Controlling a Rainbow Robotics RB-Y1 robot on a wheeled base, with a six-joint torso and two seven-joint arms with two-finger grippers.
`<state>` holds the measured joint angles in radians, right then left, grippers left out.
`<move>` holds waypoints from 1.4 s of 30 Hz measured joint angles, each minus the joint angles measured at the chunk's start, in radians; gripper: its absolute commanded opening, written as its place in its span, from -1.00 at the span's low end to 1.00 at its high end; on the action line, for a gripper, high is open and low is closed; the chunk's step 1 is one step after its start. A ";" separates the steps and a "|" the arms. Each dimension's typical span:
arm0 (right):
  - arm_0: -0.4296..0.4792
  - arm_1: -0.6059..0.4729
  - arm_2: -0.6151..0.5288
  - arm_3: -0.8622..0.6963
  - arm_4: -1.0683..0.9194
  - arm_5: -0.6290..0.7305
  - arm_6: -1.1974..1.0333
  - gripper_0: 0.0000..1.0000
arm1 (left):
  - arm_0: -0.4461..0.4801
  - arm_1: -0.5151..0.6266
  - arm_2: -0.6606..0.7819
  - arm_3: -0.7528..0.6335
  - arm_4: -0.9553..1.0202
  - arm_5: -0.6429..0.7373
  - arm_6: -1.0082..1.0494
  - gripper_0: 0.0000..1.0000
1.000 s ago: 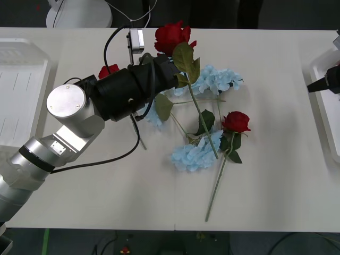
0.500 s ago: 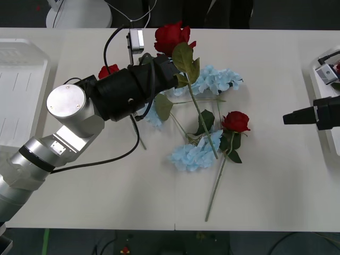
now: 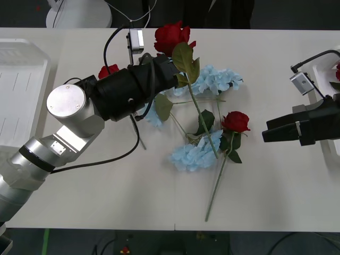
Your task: Put the red flowers into the right box and the blue flowers into the left box
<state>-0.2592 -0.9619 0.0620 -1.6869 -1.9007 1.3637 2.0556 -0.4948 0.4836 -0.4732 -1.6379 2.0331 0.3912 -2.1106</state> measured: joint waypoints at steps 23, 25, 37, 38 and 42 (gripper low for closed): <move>0.000 0.207 0.163 -0.051 0.086 -0.183 0.000 -1.00 | 0.000 0.000 0.000 0.001 0.006 -0.002 0.000 -1.00; 0.000 0.207 0.170 -0.051 0.086 -0.183 0.000 -1.00 | 0.000 0.000 0.000 0.001 0.009 -0.002 0.000 -1.00; 0.000 0.207 0.176 -0.051 0.085 -0.184 -0.003 -1.00 | 0.000 0.000 0.000 0.001 0.020 -0.004 0.000 -1.00; 0.000 0.207 0.176 -0.051 0.085 -0.185 -0.003 -1.00 | 0.000 0.000 0.000 0.001 0.021 -0.004 0.000 -1.00; 0.000 0.207 0.176 -0.051 0.085 -0.192 -0.005 -1.00 | 0.000 0.000 0.000 0.001 0.022 -0.006 0.000 -1.00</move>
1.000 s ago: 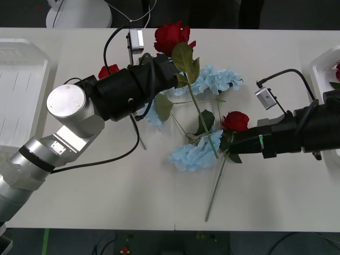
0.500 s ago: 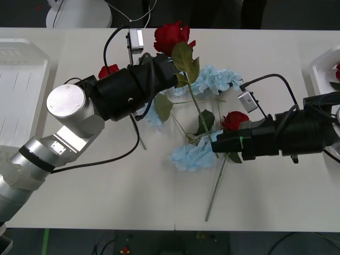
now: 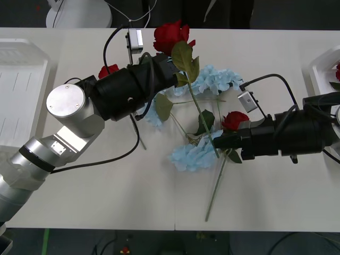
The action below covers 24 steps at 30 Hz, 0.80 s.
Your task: Put the red flowers into the right box and the blue flowers into the left box
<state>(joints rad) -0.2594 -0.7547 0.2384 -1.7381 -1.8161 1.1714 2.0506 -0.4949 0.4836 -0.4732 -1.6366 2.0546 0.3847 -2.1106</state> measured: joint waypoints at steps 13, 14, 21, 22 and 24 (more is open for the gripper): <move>0.000 0.000 0.001 0.000 -0.002 -0.007 -0.024 -1.00 | 0.000 0.000 0.000 0.000 0.006 -0.002 0.000 0.74; 0.000 0.000 0.001 0.000 -0.002 -0.008 -0.024 -1.00 | 0.000 0.000 0.000 0.000 0.008 -0.002 0.000 0.75; -0.001 0.000 0.001 0.000 -0.002 -0.010 -0.025 -1.00 | 0.000 0.002 0.000 0.000 0.042 -0.002 0.000 0.72; -0.001 0.000 0.001 0.000 -0.002 -0.010 -0.025 -1.00 | 0.000 0.002 0.000 0.000 0.046 -0.002 0.000 0.33; -0.001 0.000 0.001 0.000 -0.003 -0.011 -0.025 -1.00 | 0.000 0.002 0.000 0.000 0.049 -0.002 0.000 -0.79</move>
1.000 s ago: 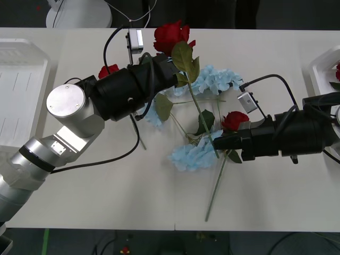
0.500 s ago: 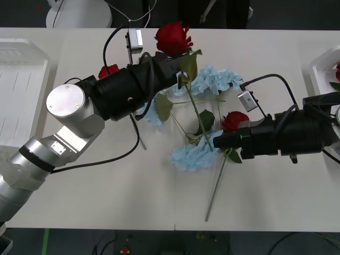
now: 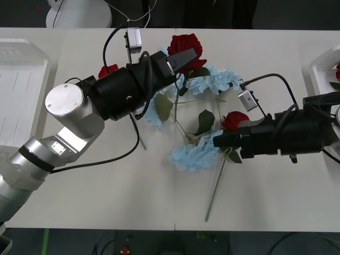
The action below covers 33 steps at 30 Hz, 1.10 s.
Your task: Put the red flowers into the right box and the blue flowers into the left box
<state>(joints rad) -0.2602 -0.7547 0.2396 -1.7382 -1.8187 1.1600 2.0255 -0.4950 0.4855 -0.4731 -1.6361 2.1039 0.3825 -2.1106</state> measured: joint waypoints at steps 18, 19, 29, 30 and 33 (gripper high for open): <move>0.000 -0.002 0.000 0.000 0.000 -0.069 0.000 1.00 | 0.000 0.000 0.000 0.000 0.080 0.000 0.000 -1.00; 0.000 -0.002 -0.001 0.000 0.000 -0.074 0.000 1.00 | 0.000 0.000 0.000 0.000 0.091 0.000 0.000 -1.00; -0.006 -0.011 -0.024 -0.002 0.074 -0.080 0.002 1.00 | 0.000 0.000 0.000 0.000 0.143 0.000 0.000 -1.00; -0.010 -0.011 -0.026 -0.002 0.096 -0.082 0.002 1.00 | 0.000 0.000 0.000 0.000 0.143 -0.001 0.000 -0.67; -0.025 -0.011 -0.026 -0.002 0.151 -0.096 0.008 1.00 | 0.000 0.000 0.000 0.000 0.140 -0.022 0.000 0.73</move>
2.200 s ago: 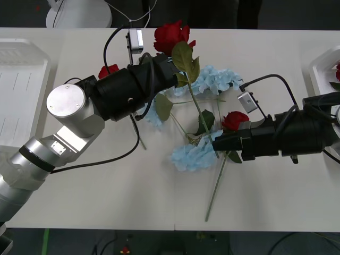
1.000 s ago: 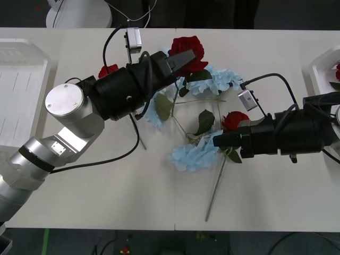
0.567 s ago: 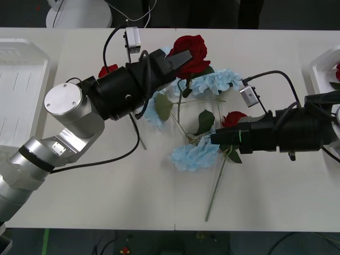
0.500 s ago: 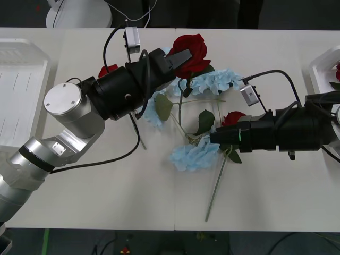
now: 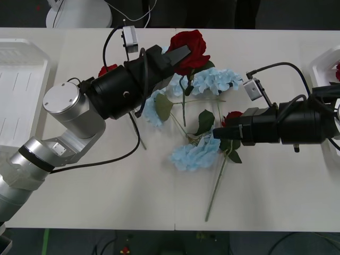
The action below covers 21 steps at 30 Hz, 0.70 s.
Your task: Put the red flowers into the right box and the blue flowers into the left box
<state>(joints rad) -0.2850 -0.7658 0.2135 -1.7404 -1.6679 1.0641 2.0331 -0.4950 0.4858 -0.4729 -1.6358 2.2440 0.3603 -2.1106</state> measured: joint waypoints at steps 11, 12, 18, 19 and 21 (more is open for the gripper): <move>-0.011 0.093 0.000 0.000 0.189 -0.118 0.016 1.00 | 0.000 0.039 0.000 0.002 -0.067 -0.126 0.000 1.00; -0.011 0.110 0.000 0.002 0.202 -0.137 0.020 1.00 | 0.001 0.050 0.000 0.002 -0.099 -0.126 0.000 1.00; -0.011 0.186 -0.001 0.048 0.215 -0.199 0.194 1.00 | 0.013 0.115 0.000 0.051 -0.313 -0.056 -0.003 1.00; -0.011 0.189 -0.001 0.055 0.213 -0.203 0.221 1.00 | 0.015 0.120 0.000 0.067 -0.346 -0.042 -0.011 1.00; -0.011 0.190 -0.001 0.063 0.212 -0.218 0.254 1.00 | 0.021 0.126 0.000 0.101 -0.390 -0.025 -0.062 1.00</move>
<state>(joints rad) -0.2965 -0.5758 0.2125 -1.6771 -1.4555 0.8463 2.2867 -0.4744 0.6115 -0.4726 -1.5352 1.8536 0.3351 -2.1727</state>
